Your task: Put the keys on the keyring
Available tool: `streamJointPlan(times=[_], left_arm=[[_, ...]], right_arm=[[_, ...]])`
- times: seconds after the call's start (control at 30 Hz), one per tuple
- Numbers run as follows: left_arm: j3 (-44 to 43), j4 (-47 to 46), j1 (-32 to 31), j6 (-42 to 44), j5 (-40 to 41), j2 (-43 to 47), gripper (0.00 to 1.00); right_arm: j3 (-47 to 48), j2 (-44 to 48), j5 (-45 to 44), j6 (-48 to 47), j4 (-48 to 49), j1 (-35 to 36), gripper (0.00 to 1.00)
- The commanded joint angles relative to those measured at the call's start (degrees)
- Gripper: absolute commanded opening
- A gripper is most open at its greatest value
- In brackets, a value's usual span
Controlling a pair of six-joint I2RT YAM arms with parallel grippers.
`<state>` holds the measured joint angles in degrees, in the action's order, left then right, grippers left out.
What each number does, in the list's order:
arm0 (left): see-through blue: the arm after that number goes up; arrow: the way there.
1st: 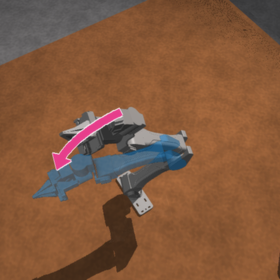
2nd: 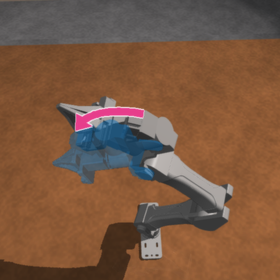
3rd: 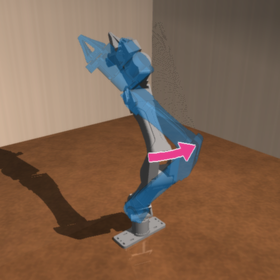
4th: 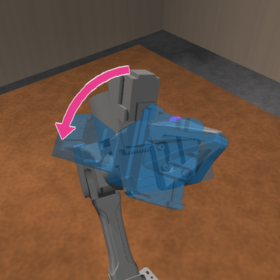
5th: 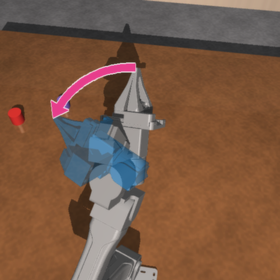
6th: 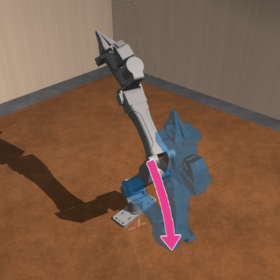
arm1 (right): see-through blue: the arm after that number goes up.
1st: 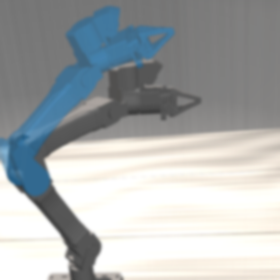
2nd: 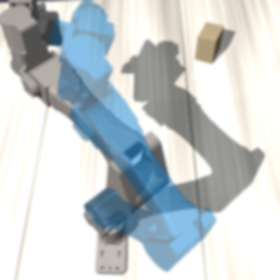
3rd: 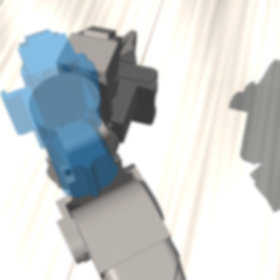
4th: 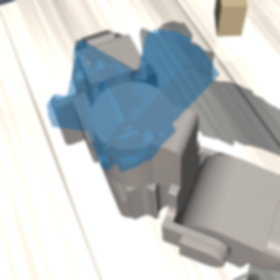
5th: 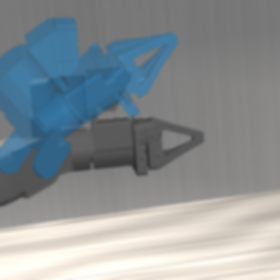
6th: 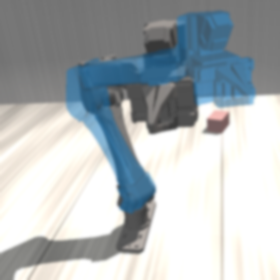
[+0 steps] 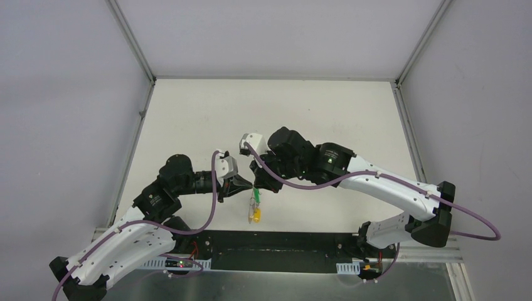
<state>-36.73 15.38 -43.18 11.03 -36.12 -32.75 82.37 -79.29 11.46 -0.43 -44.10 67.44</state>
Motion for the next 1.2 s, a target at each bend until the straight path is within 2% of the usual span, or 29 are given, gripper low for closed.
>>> streamJointPlan(times=[0.0,0.67,1.17], left_arm=[[-0.9,-2.1,-0.5,-1.0,-0.8,0.9,0.00],[-1.0,-1.6,-0.6,-1.6,-0.7,1.3,0.00],[-1.2,-1.7,-0.6,-1.3,-0.6,1.7,0.00]], right_arm=[[2.9,-0.3,-2.7,-0.9,0.3,0.4,0.00],[2.8,-0.6,-14.1,4.3,-1.8,0.5,0.00],[-0.1,-0.4,-14.8,6.0,-2.6,0.6,0.00]])
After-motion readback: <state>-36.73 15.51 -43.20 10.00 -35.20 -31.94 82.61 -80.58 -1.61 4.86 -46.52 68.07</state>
